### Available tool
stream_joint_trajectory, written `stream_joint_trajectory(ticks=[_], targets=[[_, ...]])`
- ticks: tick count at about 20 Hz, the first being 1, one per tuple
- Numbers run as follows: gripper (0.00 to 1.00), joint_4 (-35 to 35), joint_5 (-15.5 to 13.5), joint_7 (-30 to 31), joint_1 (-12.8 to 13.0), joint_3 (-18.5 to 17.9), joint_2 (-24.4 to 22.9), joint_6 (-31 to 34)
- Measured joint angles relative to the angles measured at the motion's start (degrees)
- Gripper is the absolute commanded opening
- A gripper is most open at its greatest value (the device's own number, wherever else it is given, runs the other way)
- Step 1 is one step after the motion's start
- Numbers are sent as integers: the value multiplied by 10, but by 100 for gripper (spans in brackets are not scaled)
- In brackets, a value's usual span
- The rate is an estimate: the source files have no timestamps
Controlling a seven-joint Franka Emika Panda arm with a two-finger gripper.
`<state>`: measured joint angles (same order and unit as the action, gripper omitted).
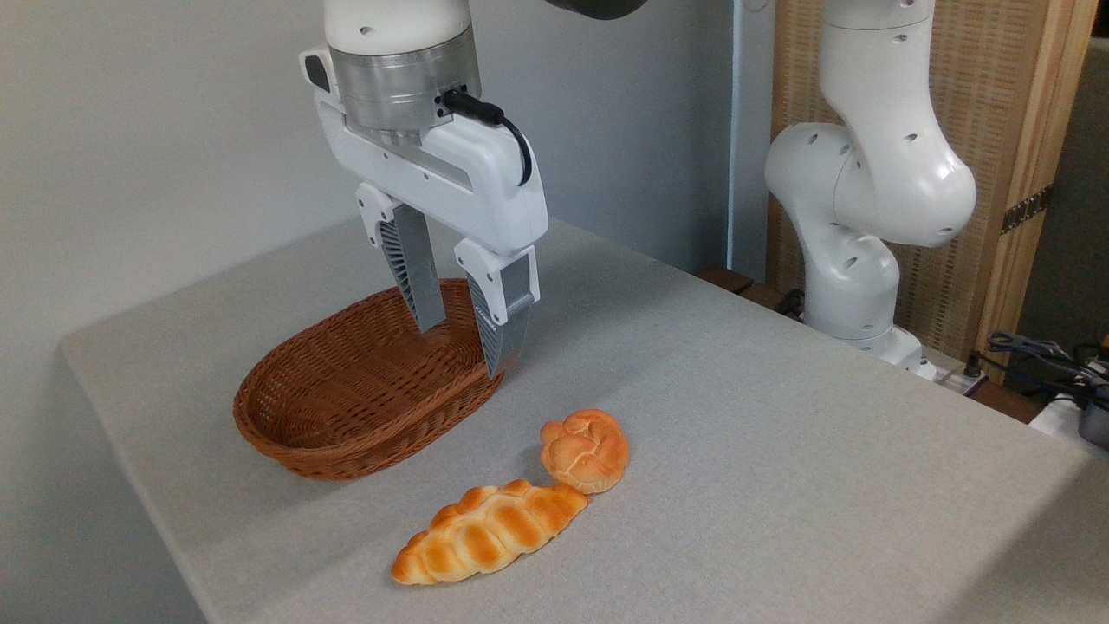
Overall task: Put bread into the basket
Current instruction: 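Move the open gripper from the basket down over the braided bread loaf, then close the gripper on the middle of the braided loaf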
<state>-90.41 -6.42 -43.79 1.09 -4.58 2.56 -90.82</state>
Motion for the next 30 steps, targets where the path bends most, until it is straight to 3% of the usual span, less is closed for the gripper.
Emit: stream_joint_trajectory(ticks=[3,7,10,12,16,17,19,20,30], targets=[[100,-30,0,0,0,0,-7,-37],[100,-114,0,-6,0,-1,-28,-151],[100,-196,21,-54,1,-1,-31,-253],[100,-242,31,-90,0,-2,-26,-291],[100,-294,34,-101,2,-1,-7,-345],[98,-303,34,-101,4,0,-2,-362],[60,-311,34,-101,6,3,1,-375],[50,-311,34,-101,6,3,1,-376],[43,-311,34,-101,7,4,0,-377]])
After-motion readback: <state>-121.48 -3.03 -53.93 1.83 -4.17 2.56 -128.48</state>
